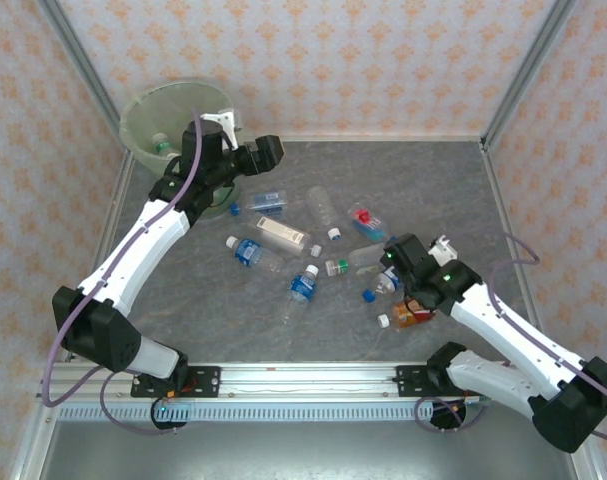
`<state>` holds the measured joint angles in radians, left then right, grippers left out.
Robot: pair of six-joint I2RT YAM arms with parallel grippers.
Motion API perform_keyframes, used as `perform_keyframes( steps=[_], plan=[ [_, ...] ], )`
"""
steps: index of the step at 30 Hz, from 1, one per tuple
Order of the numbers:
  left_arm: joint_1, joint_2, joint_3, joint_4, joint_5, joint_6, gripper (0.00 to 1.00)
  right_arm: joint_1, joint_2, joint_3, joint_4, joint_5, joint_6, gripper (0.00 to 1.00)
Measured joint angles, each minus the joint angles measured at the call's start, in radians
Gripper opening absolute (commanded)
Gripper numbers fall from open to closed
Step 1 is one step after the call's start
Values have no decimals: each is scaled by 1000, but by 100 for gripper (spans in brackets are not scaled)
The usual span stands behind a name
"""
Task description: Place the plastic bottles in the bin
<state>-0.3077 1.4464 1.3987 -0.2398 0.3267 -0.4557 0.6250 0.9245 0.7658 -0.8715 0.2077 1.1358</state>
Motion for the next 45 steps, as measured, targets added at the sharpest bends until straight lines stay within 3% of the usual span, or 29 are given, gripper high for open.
perform_keyframes(
  steps=[11, 20, 28, 32, 37, 45],
  plan=[
    [0, -1, -2, 7, 7, -1, 99, 0, -95, -115, -61, -101, 133, 92],
    [0, -18, -18, 10, 6, 0, 99, 0, -118, -263, -6, -240, 180, 89],
    [0, -28, -20, 9, 5, 1, 99, 0, -129, -345, 92, -302, 199, 80],
    [0, -28, -20, 8, 3, 4, 99, 0, -108, -366, 118, -304, 196, 74],
    [0, -28, -20, 5, 2, 5, 99, 0, -87, -364, 142, -290, 173, 58],
    [0, -28, -20, 4, 2, 8, 99, 0, -57, -245, 91, -192, 82, 57]
  ],
)
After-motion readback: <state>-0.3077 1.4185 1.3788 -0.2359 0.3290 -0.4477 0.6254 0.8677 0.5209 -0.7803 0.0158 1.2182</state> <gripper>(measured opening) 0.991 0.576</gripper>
